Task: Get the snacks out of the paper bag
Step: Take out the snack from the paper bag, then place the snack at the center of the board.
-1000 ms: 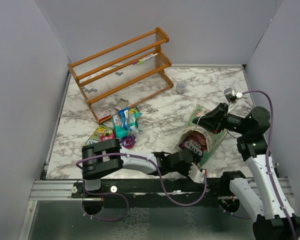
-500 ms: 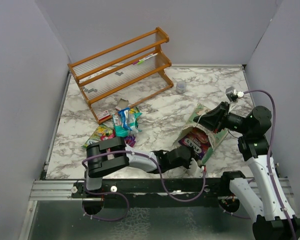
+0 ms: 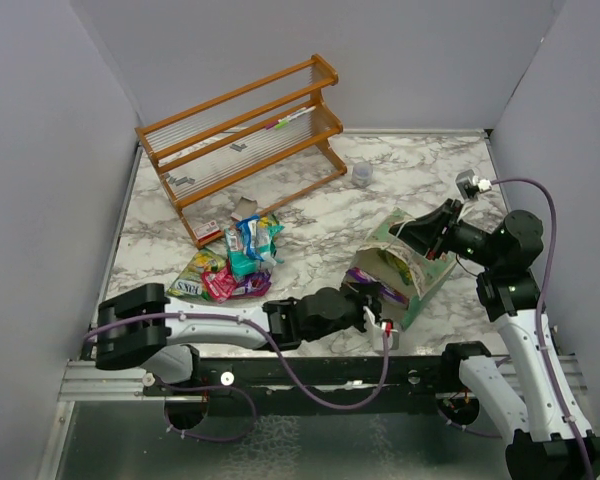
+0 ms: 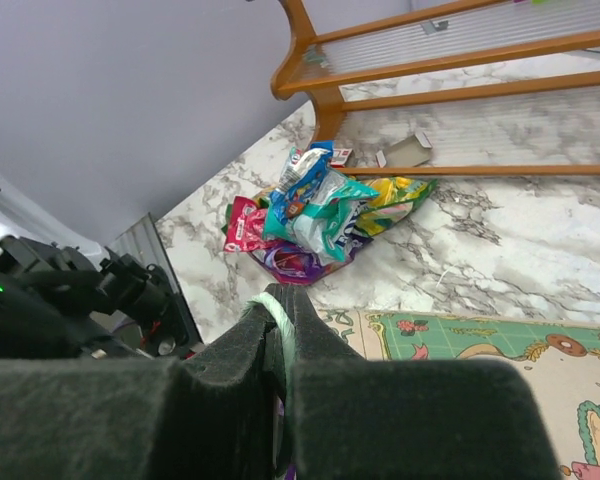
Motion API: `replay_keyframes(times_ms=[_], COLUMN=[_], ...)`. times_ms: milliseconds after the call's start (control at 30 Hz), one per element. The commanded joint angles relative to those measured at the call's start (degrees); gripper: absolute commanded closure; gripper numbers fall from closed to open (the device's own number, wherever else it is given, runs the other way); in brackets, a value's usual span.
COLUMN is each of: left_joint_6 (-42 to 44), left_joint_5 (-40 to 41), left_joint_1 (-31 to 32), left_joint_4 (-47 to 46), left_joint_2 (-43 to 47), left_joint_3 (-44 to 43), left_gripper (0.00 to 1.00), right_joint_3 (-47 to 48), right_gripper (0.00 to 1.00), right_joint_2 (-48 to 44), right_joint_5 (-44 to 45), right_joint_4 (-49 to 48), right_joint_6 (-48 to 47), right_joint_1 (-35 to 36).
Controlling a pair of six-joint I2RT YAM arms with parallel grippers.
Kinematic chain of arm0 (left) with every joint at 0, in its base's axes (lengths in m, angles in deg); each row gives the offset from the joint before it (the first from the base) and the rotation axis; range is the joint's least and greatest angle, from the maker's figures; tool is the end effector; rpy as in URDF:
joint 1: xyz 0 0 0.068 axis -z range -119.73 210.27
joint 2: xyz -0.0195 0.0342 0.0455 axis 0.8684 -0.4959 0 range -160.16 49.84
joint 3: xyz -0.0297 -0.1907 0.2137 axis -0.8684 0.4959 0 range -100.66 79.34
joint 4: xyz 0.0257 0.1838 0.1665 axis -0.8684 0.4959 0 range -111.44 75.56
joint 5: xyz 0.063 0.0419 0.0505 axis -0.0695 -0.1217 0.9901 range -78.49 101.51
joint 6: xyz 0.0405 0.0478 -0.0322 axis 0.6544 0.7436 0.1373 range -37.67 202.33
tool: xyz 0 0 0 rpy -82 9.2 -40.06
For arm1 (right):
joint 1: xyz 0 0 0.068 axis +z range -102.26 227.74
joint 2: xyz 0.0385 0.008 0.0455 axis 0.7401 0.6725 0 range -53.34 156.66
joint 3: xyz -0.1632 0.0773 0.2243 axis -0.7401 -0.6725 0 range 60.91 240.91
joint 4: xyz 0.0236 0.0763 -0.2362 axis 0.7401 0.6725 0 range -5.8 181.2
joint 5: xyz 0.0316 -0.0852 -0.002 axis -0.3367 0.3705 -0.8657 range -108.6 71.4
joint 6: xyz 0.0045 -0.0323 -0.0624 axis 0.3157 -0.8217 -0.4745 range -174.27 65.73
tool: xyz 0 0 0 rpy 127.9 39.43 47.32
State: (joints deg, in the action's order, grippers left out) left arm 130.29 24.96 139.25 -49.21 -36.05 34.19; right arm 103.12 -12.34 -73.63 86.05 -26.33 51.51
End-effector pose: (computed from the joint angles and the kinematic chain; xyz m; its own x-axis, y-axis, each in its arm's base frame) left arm 0.0785 -0.3328 0.2573 0.6481 0.4509 -0.6138 0.6422 0.1097 0.7587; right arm 0.1432 0.0566 0.3606 -0.4105 0.2421 -0.8791 -0.7504 0.4580 0.4766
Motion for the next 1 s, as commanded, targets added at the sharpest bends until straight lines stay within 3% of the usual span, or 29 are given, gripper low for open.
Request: replay_keyframes(times_ms=[0, 400, 633, 767, 900, 967], left_joint_6=[-5.6, -17.1, -25.3, -27.3, -24.7, -25.7], left_joint_5=[2.9, 5.3, 3.5, 18.2, 38.4, 43.9], left_joint_1=[0.4, 0.6, 0.5, 0.5, 0.0, -1.7], left_joint_4=[-0.3, 6.2, 0.8, 1.4, 2.7, 5.1], left_joint_2=[7.3, 29.3, 46.5, 47.3, 42.9, 40.8], left_joint_3=[1.5, 3.3, 5.6, 3.9, 1.1, -0.3], left_gripper=[1.00, 1.00, 1.00, 1.00, 1.00, 1.00], right_joint_3=[1.9, 3.0, 2.9, 2.8, 2.9, 3.0], right_gripper=[0.98, 0.98, 0.98, 0.98, 0.98, 0.98], right_joint_2=[0.0, 0.8, 1.2, 1.4, 1.4, 1.4], right_joint_5=[3.7, 6.5, 6.7, 6.4, 6.1, 6.1], right_joint_4=[0.8, 3.0, 3.0, 2.7, 2.7, 2.9], right_joint_6=[-1.7, -3.7, -3.8, -3.4, -3.3, -3.3], right_joint_1=[0.1, 0.2, 0.2, 0.1, 0.1, 0.1])
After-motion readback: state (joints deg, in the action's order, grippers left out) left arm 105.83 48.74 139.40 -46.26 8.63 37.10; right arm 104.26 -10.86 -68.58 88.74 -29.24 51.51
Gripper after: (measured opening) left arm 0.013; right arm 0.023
